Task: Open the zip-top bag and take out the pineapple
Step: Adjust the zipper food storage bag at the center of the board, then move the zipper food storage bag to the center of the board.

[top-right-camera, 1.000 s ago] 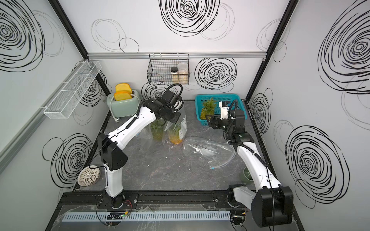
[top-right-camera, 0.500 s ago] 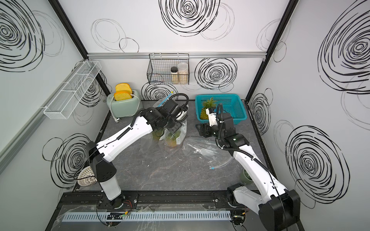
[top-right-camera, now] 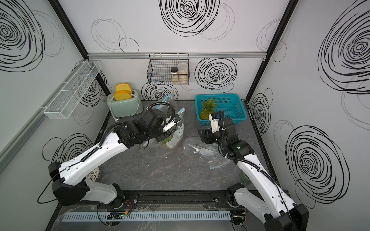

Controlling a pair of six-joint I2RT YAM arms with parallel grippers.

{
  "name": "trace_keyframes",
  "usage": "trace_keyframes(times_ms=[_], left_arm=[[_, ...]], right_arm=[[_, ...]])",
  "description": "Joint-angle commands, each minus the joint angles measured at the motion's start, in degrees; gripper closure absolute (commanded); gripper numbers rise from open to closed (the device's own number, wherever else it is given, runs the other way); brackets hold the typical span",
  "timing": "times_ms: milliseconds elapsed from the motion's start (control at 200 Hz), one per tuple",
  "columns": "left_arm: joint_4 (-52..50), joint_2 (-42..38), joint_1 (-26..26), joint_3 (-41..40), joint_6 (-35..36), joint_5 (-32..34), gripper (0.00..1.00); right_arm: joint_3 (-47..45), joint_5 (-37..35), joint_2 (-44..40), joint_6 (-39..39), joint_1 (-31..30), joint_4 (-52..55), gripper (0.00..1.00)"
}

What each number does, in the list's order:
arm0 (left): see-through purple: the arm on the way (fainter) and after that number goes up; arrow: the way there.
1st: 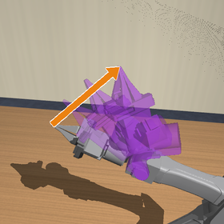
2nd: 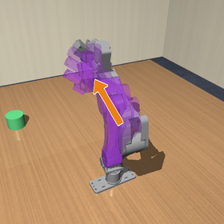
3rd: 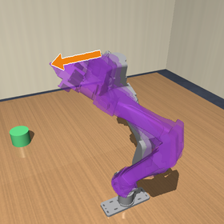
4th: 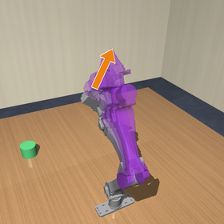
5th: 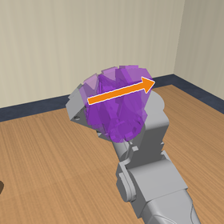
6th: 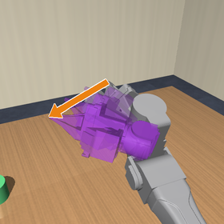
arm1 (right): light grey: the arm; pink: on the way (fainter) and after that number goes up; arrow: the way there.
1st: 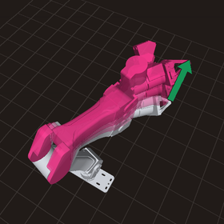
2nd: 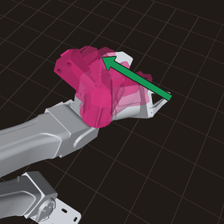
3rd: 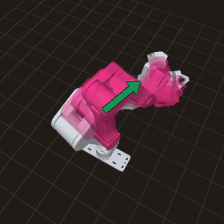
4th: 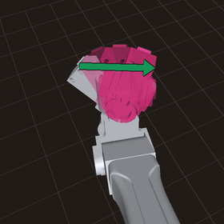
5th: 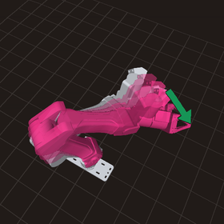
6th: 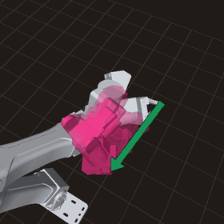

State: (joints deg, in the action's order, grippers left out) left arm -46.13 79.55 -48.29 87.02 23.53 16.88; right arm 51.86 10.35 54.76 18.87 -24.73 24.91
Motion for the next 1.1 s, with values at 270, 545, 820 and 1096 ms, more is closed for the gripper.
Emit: trace_keyframes(times_ms=[270, 545, 820, 1096], left_arm=[[4.3, -7.6, -3.3, 0.6, 4.0, 0.2, 1.0], [4.5, -9.1, -6.4, -3.3, 2.8, 0.8, 1.0], [3.5, -10.2, -9.6, -5.8, 3.5, -3.8, 1.0], [5.2, -10.3, -10.8, -10.1, 4.3, -9.3, 1.0]], right_arm=[[-5.1, 1.7, -0.7, 6.5, -6.2, 5.1, 0.63], [-14.6, 1.2, -1.3, 13.5, -10.2, 4.7, 0.92], [-17.8, -0.2, 4.7, 12.6, -3.0, 3.4, 0.89], [-9.2, 3.6, 12.5, 8.7, 8.3, 5.8, 0.84]])
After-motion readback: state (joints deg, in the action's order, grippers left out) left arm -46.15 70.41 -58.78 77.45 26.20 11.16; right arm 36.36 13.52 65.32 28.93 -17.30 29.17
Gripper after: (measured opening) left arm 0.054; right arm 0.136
